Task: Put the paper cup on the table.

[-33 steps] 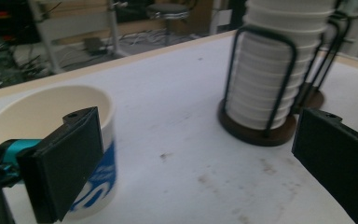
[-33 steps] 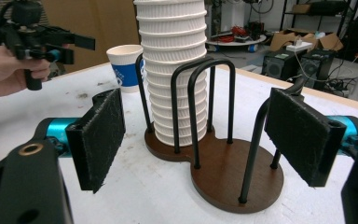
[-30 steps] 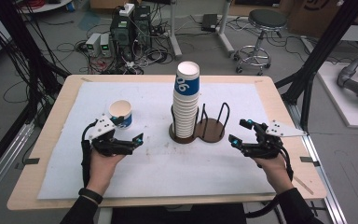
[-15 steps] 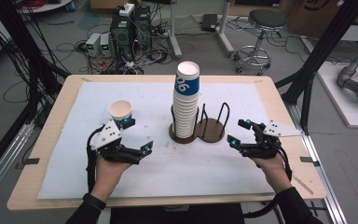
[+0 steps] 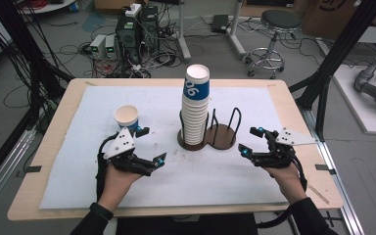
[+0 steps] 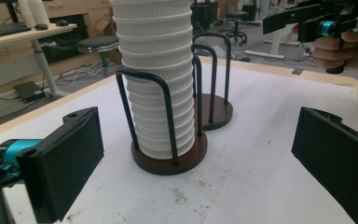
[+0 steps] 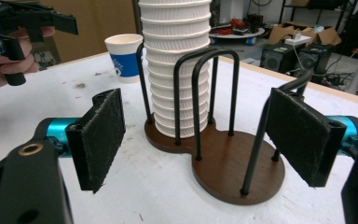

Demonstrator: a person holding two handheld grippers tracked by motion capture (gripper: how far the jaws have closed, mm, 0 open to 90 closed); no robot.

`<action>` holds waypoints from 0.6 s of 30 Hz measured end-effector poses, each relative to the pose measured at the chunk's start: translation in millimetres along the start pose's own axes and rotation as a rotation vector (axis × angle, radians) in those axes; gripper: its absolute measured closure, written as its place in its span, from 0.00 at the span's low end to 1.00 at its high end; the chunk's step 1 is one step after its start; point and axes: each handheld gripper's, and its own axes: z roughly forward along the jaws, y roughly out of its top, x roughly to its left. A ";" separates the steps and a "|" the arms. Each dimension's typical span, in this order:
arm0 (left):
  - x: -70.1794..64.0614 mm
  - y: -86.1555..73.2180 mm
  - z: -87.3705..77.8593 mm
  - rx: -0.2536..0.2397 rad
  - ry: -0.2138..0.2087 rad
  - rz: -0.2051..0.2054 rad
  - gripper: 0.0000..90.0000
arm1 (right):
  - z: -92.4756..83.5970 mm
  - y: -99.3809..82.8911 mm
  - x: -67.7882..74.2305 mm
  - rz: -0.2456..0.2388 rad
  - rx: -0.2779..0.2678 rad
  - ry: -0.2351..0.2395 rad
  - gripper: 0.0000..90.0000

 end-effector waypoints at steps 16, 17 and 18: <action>1.0 -2.2 0.9 0.017 0.012 -0.005 0.02 | -0.7 -1.4 -0.2 -0.009 0.013 -0.010 0.23; 1.4 -2.4 1.2 0.020 0.013 -0.007 0.02 | -0.8 -1.4 -0.3 -0.008 0.013 -0.009 0.23; 1.7 -2.8 1.4 0.023 0.022 -0.017 0.02 | -0.8 -1.5 -0.4 -0.008 0.013 -0.010 0.23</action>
